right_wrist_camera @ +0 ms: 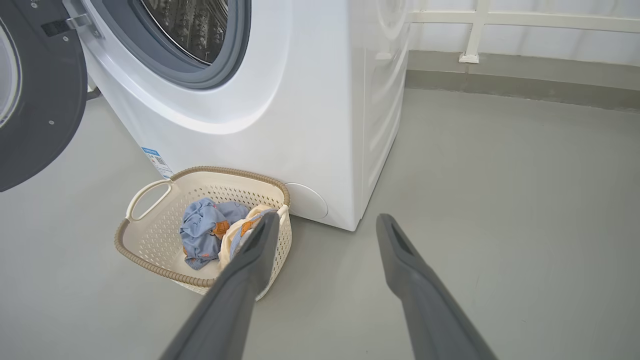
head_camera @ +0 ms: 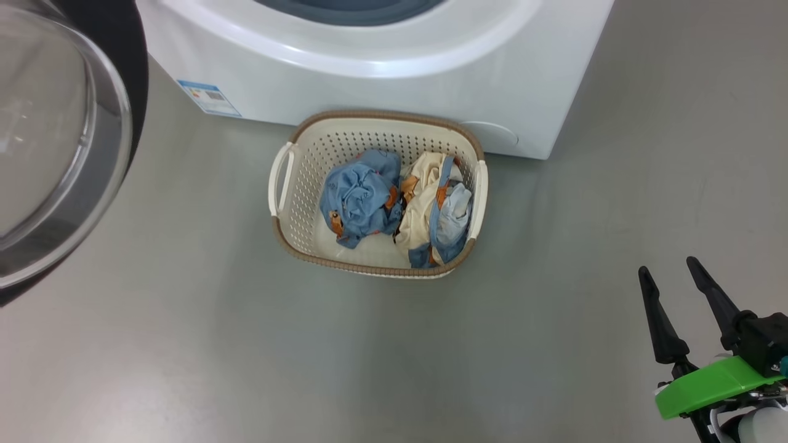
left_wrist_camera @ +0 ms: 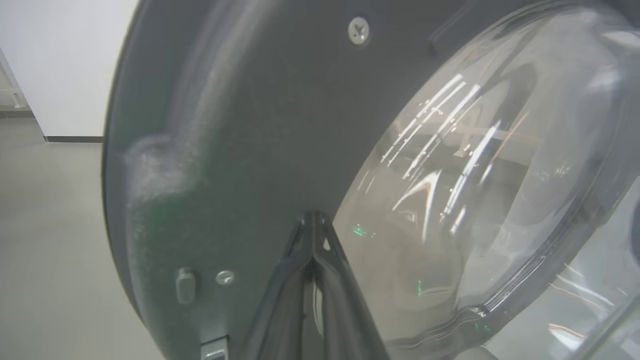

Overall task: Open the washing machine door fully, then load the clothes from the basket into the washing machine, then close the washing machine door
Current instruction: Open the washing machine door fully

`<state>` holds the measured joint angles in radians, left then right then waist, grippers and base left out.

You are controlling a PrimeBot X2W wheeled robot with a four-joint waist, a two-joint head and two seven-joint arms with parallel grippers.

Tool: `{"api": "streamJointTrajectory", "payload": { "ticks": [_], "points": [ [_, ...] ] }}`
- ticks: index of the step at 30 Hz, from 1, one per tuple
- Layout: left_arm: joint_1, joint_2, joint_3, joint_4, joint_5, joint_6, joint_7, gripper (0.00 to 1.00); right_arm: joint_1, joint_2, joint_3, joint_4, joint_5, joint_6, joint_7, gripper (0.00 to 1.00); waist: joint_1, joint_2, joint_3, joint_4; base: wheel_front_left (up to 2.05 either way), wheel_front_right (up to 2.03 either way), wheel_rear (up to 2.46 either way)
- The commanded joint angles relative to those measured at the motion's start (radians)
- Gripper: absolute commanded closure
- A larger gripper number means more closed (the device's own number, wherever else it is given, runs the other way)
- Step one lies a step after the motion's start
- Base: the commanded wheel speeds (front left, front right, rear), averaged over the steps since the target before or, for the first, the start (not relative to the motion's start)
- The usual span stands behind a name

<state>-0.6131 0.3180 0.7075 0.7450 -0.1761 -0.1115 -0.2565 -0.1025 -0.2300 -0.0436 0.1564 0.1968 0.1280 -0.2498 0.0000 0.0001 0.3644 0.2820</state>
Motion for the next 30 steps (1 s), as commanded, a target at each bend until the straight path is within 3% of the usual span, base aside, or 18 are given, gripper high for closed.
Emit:
{"api": "streamJointTrajectory", "payload": {
  "ticks": [1, 10, 11, 12, 16, 17, 18, 22, 30],
  "points": [
    [0.027, 0.056, 0.022, -0.038, 0.016, 0.0, -0.005, 1.0, 0.01, -0.006, 0.027, -0.018, 0.001, 0.003, -0.012, 0.0, 0.0, -0.0001, -0.025, 0.003, 0.0, 0.0, 0.0],
    [0.147, -0.051, 0.004, -0.161, 0.012, -0.015, -0.005, 1.0, 0.039, 0.001, 0.03, -0.011, 0.01, 0.003, -0.012, 0.0, 0.0, -0.0001, -0.117, 0.001, 0.0, 0.0, 0.0],
    [0.165, -0.063, -0.006, -0.174, 0.01, -0.016, -0.005, 0.88, 0.044, 0.002, 0.03, -0.01, 0.012, 0.003, -0.012, 0.0, 0.0, -0.0001, -0.128, 0.0, 0.0, 0.0, 0.0],
    [0.182, -0.073, -0.013, -0.188, 0.006, -0.017, -0.005, 0.68, 0.049, 0.003, 0.03, -0.01, 0.014, 0.003, -0.012, 0.0, 0.0, -0.0001, -0.138, -0.001, 0.0, 0.0, 0.0],
    [0.248, -0.117, -0.048, -0.237, -0.037, -0.019, -0.005, 0.44, 0.071, 0.009, 0.031, -0.007, 0.02, 0.003, -0.012, 0.0, 0.0, -0.0001, -0.18, -0.005, 0.0, 0.0, 0.0],
    [0.267, -0.124, -0.065, -0.25, -0.048, -0.019, -0.005, 0.29, 0.076, 0.01, 0.032, -0.007, 0.022, 0.003, -0.012, 0.0, 0.0, -0.0001, -0.188, -0.006, 0.0, 0.0, 0.0],
    [0.284, -0.133, -0.078, -0.264, -0.061, -0.019, -0.005, 0.0, 0.082, 0.009, 0.031, -0.007, 0.024, 0.003, -0.012, 0.0, 0.0, -0.0001, -0.196, -0.007, 0.0, 0.0, 0.0],
    [0.355, -0.151, -0.155, -0.312, -0.117, -0.019, -0.005, 0.0, 0.096, 0.008, 0.025, -0.01, 0.028, 0.003, -0.012, 0.0, 0.0, -0.0001, -0.22, -0.017, 0.0, 0.0, 0.0],
    [0.487, -0.117, -0.366, -0.412, -0.222, -0.019, -0.005, 0.0, 0.115, 0.008, 0.008, -0.018, 0.032, 0.003, -0.012, 0.0, 0.0, -0.0001, -0.249, -0.054, 0.0, 0.0, 0.0]
  ]
}}
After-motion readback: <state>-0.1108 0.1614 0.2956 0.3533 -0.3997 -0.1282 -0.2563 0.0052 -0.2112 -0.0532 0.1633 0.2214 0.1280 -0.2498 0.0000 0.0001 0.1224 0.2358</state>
